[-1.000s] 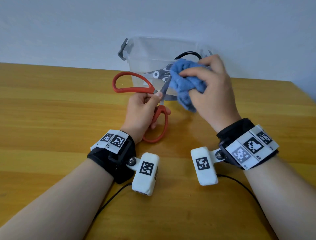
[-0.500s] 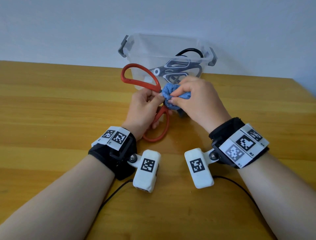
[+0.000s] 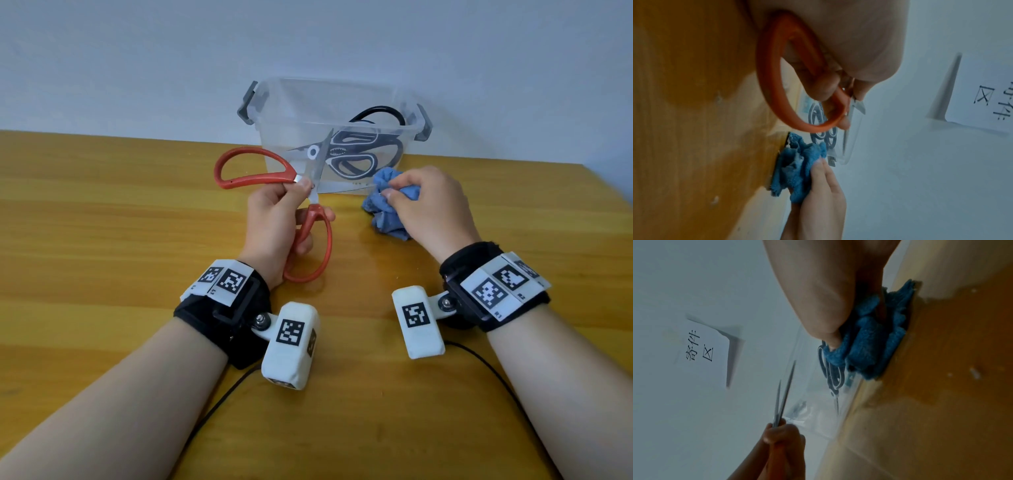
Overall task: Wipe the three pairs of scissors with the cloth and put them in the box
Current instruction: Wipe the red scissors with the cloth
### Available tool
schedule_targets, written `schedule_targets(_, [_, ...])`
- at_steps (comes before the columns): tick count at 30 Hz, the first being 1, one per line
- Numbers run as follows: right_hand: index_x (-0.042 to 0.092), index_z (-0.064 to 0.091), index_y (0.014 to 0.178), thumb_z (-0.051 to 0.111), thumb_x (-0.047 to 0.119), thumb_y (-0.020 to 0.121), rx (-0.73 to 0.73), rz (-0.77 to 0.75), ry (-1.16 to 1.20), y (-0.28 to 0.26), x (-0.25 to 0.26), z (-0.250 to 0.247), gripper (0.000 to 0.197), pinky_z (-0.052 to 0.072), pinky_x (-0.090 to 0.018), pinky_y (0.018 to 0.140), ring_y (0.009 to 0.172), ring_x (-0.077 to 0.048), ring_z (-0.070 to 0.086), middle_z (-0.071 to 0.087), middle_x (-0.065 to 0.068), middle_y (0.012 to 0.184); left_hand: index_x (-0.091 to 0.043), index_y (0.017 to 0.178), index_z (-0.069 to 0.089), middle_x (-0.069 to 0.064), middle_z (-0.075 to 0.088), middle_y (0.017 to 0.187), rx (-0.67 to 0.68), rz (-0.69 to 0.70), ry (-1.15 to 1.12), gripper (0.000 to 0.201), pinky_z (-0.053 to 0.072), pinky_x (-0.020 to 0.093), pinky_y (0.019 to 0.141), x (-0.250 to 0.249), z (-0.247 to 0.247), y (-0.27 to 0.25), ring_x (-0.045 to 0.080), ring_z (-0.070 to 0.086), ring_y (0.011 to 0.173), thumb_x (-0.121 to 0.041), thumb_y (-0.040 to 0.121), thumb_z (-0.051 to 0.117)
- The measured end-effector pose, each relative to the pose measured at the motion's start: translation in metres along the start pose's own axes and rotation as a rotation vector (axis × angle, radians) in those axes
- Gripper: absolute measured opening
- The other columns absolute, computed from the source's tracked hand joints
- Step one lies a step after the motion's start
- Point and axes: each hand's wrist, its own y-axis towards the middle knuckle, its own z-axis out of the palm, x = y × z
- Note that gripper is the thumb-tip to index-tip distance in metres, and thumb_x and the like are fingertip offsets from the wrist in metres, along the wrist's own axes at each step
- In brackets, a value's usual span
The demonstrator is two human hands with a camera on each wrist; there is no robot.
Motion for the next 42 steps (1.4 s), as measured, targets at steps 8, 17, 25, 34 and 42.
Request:
schedule_targets(8, [0.015,0.076,0.102,0.06,0.011,0.099,0.25,0.16,0.821,-0.007,0.02,0.009,0.017,0.056,-0.035,0.09,0.102,-0.017,0.072,0.077,-0.005,0.102,-0.01,0.079,0.052,0.019,0.069,0.069,0.153,-0.034,-0.179,0.03,0.026,0.015,0.029,-0.003,-0.003,-0.001,0.016,0.035,0.025,-0.022,0.106,0.051])
schedule_targets(17, [-0.017,0.059,0.12,0.048,0.005,0.103,0.423,0.242,1.077,-0.02,0.038,0.019,0.03,0.049,-0.064,0.095,0.093,-0.039,0.064,0.07,-0.02,0.092,-0.006,0.092,0.06,0.017,0.072,0.07,0.189,-0.026,-0.117,0.02,0.031,0.017,0.028,-0.006,0.002,-0.007,0.011,0.051,0.03,-0.02,0.105,0.053])
schedule_targets(25, [-0.006,0.063,0.111,0.044,0.002,0.103,0.442,0.293,1.173,-0.027,0.038,0.024,0.023,0.059,-0.053,0.081,0.078,-0.03,0.066,0.069,-0.013,0.079,-0.001,0.104,0.057,0.018,0.072,0.075,0.225,0.038,-0.109,0.016,0.03,0.017,0.028,-0.004,0.007,-0.01,0.015,0.067,0.047,-0.017,0.1,0.058])
schedule_targets(34, [-0.02,0.047,0.133,0.048,0.012,0.095,0.449,0.365,1.383,-0.02,0.034,0.026,0.05,0.052,-0.06,0.093,0.093,-0.039,0.064,0.066,-0.027,0.101,0.001,0.107,0.056,0.027,0.068,0.078,0.134,0.053,-0.066,0.015,0.028,0.016,0.03,-0.005,0.004,-0.008,0.013,0.055,0.036,-0.014,0.105,0.053])
schedule_targets(42, [0.001,0.05,0.125,0.077,0.025,0.078,0.346,0.627,1.581,-0.004,0.003,0.03,0.059,0.032,-0.047,0.117,0.114,-0.036,0.044,0.042,-0.025,0.113,-0.016,0.085,0.053,0.021,0.066,0.077,0.105,-0.044,-0.162,0.022,0.023,0.016,0.029,-0.011,-0.004,-0.005,0.009,0.041,0.028,-0.024,0.105,0.054])
